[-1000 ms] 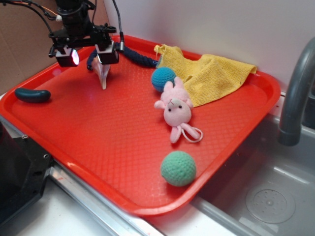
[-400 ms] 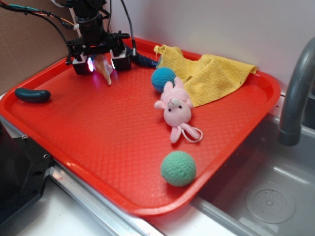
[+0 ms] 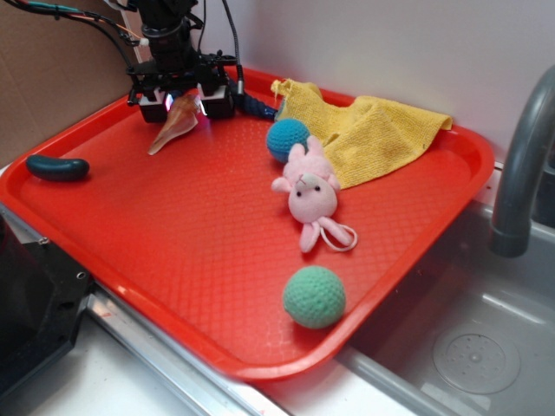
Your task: Grab the shell.
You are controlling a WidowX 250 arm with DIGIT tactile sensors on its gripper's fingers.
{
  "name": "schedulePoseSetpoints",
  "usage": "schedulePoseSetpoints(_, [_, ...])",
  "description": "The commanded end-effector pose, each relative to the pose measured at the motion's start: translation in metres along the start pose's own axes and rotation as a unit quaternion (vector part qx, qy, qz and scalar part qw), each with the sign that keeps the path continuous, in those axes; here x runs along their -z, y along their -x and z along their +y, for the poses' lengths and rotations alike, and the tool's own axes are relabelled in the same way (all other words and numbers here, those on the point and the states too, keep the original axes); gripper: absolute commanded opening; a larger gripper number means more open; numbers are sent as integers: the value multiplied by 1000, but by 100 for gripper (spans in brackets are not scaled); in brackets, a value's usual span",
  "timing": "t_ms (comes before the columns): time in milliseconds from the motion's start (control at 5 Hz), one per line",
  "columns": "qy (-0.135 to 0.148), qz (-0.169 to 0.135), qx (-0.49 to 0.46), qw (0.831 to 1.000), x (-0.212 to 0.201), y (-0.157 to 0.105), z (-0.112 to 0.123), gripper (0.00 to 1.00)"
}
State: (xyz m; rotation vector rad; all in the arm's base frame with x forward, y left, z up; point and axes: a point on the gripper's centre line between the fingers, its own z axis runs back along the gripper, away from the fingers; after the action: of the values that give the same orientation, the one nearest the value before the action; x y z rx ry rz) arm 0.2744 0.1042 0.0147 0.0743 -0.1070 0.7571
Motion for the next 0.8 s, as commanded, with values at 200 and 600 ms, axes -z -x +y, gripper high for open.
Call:
schedulePoseSetpoints(200, [74, -44, 111, 990, -118, 46, 1, 0])
schedulePoseSetpoints(600, [81, -71, 215, 971, -177, 75, -9, 0])
